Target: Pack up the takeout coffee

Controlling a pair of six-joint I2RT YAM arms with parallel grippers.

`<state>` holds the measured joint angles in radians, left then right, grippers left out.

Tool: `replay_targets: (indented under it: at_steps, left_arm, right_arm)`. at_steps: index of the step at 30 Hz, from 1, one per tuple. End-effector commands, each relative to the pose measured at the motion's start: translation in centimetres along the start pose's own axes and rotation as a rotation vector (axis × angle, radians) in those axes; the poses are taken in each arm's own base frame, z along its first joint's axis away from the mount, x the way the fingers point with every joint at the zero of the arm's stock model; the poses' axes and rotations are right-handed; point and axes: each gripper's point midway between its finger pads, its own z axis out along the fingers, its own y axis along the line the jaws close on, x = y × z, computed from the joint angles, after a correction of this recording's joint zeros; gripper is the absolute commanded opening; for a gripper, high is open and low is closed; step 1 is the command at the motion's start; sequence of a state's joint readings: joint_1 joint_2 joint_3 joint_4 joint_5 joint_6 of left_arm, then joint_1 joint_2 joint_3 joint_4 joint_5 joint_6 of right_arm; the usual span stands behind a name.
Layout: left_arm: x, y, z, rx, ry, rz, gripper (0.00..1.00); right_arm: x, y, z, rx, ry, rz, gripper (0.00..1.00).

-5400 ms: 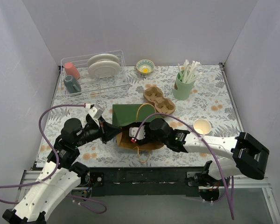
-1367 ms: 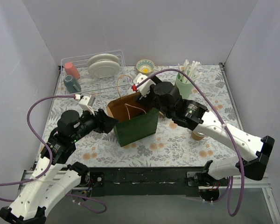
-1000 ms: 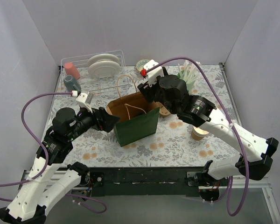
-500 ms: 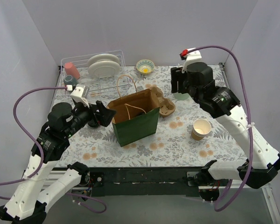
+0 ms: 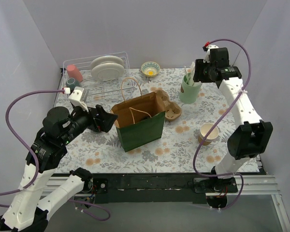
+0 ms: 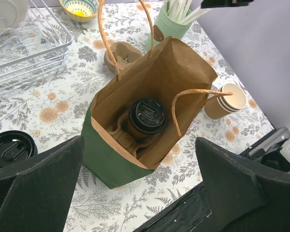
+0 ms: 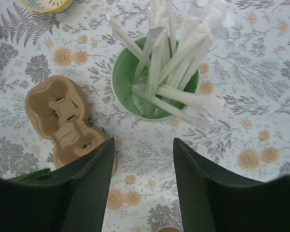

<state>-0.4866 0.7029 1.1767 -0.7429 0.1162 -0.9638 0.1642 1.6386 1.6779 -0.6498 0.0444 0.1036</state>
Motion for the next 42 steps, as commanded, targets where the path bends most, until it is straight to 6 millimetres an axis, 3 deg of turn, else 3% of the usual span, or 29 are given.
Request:
replay_targets:
  at_steps: [1, 3, 4, 6, 10, 14, 24, 34, 42]
  left_arm:
    - [-0.6, -0.1, -1.0, -0.001, -0.016, 0.019, 0.98]
    - [-0.6, 0.0, -1.2, -0.011, -0.02, 0.017, 0.98]
    - [-0.7, 0.1, -1.3, -0.014, -0.025, 0.014, 0.98]
    - [-0.7, 0.1, -1.5, -0.017, -0.029, 0.009, 0.98]
    - [-0.4, 0.7, -1.5, -0.047, -0.023, 0.008, 0.98]
    - [-0.6, 0.9, -1.5, -0.062, -0.033, 0.009, 0.98]
    - [-0.8, 1.2, -1.1, -0.073, -0.041, 0.012, 0.98]
    - [-0.9, 1.2, -0.4, -0.07, -0.037, 0.016, 0.98]
    - [-0.9, 1.3, -0.7, -0.078, -0.036, 0.019, 0.98]
  right_arm:
    - [-6.7, 2.3, 1.2, -0.139, -0.163, -0.008, 0.57]
    - [-7.0, 1.6, 2.5, -0.105, -0.142, 0.003, 0.57]
    - [-6.9, 1.1, 4.0, -0.085, -0.126, 0.008, 0.57]
    - [-8.4, 1.2, 4.4, -0.088, -0.156, 0.009, 0.56]
    - [-8.7, 0.7, 6.7, -0.066, -0.152, 0.022, 0.53]
    - [-9.2, 0.7, 7.1, -0.067, -0.164, 0.034, 0.5]
    - [-7.9, -0.6, 8.3, 0.0, -0.13, 0.039, 0.48]
    - [-8.3, -0.3, 9.2, -0.019, -0.142, 0.035, 0.42]
    - [-8.8, -0.5, 9.3, -0.01, -0.16, 0.032, 0.18]
